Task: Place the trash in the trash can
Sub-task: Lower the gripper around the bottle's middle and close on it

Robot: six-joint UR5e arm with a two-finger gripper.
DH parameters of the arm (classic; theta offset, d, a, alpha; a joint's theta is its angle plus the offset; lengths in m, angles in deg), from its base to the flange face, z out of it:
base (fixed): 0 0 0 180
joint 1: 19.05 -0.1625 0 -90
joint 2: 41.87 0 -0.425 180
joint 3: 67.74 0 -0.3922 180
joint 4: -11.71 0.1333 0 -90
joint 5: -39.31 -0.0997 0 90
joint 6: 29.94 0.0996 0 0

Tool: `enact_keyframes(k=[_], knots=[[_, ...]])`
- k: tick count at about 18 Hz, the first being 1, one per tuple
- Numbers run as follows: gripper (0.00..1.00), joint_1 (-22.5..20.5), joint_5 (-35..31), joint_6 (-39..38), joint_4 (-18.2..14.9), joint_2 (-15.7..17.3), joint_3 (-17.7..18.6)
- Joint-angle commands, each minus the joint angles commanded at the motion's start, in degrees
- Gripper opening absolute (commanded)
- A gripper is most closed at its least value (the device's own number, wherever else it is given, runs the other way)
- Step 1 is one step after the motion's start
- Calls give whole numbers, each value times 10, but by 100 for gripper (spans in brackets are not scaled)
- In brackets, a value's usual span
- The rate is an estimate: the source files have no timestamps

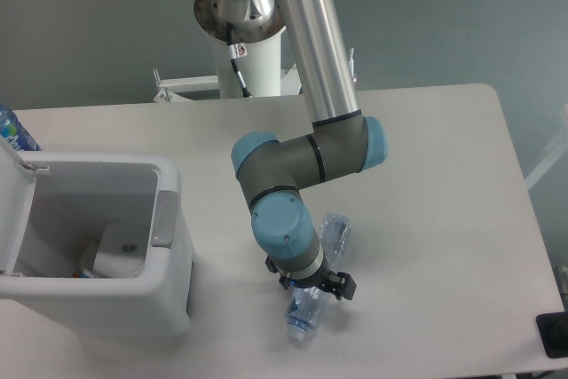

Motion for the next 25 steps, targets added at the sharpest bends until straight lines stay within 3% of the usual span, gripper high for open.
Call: enact_keyframes(k=[8, 25], knots=[[70, 1, 1, 1, 1, 0, 3], [67, 1, 1, 2, 4, 4, -1]])
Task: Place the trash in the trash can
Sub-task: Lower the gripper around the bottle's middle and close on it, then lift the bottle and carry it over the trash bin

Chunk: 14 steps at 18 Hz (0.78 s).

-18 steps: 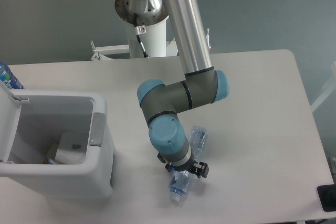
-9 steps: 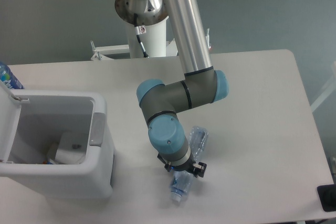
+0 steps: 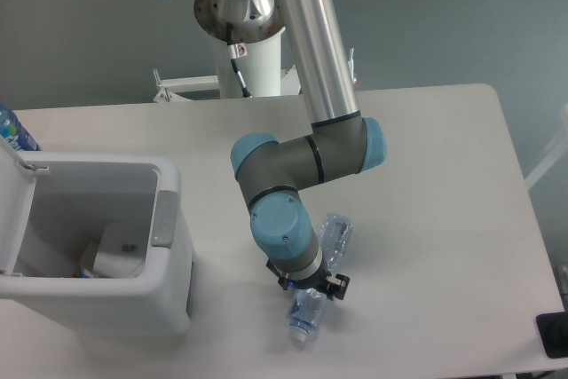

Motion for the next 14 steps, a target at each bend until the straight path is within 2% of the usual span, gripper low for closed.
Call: enact_keyframes(k=[3, 6, 10, 14], knots=[[67, -1, 0, 0, 5, 9, -5], [67, -2, 3, 3, 27, 29, -27], [66, -13, 17, -8, 38, 33, -99], [66, -37, 89, -59, 40, 54, -148]])
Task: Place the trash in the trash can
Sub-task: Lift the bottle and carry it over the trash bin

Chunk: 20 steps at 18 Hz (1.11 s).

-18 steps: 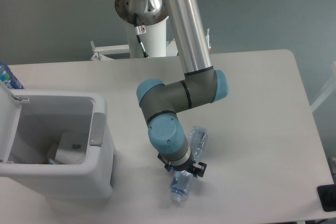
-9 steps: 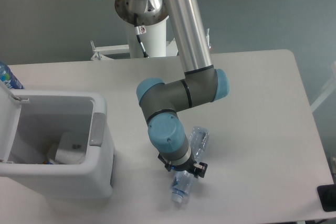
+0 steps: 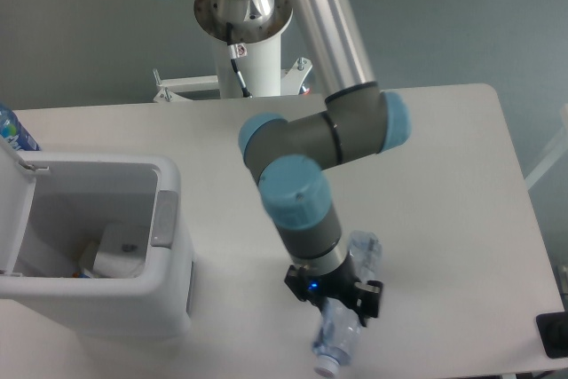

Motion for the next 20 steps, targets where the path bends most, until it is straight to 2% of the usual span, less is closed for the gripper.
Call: enact_keyframes(k=[4, 7, 10, 16, 20], knots=[[66, -11, 31, -61, 37, 26, -14], [66, -11, 52, -146, 50, 49, -26], [66, -3, 62, -221, 52, 77, -26], [66, 12, 146, -310, 52, 129, -20], [66, 27, 177, -326, 52, 152, -15]])
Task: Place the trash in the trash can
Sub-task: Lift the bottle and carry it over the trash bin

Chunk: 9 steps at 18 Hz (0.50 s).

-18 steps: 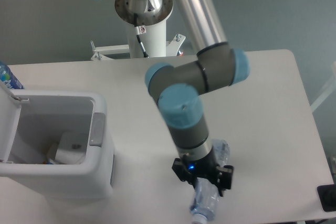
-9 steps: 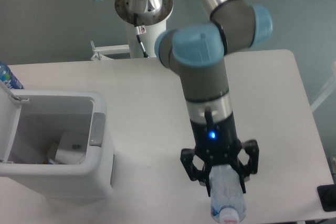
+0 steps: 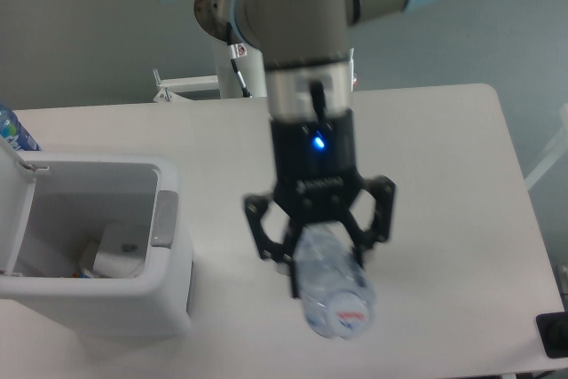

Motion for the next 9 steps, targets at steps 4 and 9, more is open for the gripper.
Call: enact_keyframes(k=[4, 9], knots=[[66, 46, 7, 0, 0, 4, 6], [66, 107, 7, 3, 0, 31, 63]])
